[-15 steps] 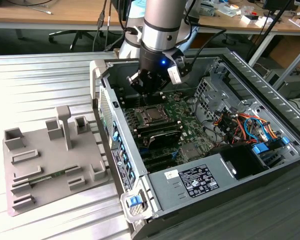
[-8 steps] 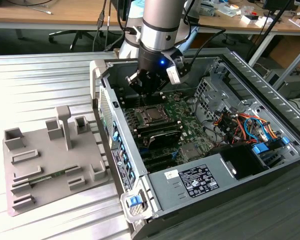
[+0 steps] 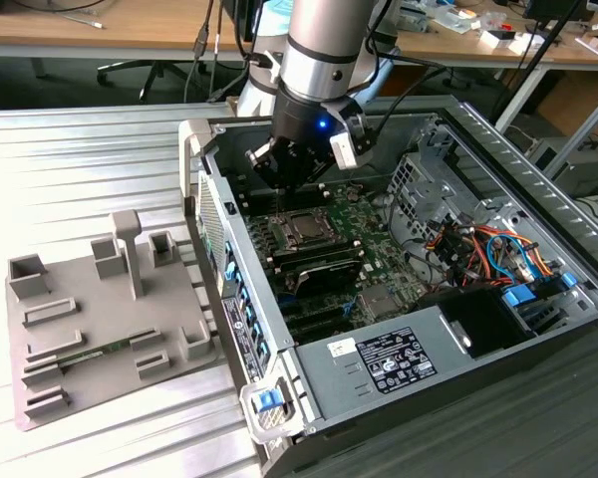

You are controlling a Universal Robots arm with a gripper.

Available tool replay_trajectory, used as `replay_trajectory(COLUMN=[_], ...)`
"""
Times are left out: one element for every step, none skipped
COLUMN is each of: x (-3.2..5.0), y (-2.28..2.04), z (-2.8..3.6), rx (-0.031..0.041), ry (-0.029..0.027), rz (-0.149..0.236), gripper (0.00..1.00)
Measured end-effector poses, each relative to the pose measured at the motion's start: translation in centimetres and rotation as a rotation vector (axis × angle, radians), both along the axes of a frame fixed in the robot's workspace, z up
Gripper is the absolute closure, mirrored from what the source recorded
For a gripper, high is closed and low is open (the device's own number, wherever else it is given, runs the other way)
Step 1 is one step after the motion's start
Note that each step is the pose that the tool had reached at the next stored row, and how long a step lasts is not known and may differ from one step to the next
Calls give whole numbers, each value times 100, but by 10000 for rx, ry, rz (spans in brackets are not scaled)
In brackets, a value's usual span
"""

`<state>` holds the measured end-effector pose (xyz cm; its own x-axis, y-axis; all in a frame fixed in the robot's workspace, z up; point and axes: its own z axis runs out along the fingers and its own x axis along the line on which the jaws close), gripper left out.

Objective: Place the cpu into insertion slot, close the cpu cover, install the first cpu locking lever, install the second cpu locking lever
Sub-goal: 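Install the first cpu locking lever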

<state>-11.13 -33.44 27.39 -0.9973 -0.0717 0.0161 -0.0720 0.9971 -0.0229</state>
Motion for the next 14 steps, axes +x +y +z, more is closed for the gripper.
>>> replay_trajectory(x=[0,0,0,0,-4,-8,-12,-18,-25,-31,-34,-36,-37,-37], y=[0,0,1,4,7,9,13,20,26,29,32,34,36,38], z=[0,0,0,-1,0,0,0,0,0,0,0,0,0,0], rx=[0,0,1,1,1,1,0,0,0,0,1,0,0,1], ry=[1,0,-1,-1,-1,-1,1,0,0,0,1,0,0,0], rz=[0,0,1,0,-1,0,0,0,0,-1,0,-1,0,0], gripper=[89,89,89,89,89,89,89,89,89,89,89,89,89,89])
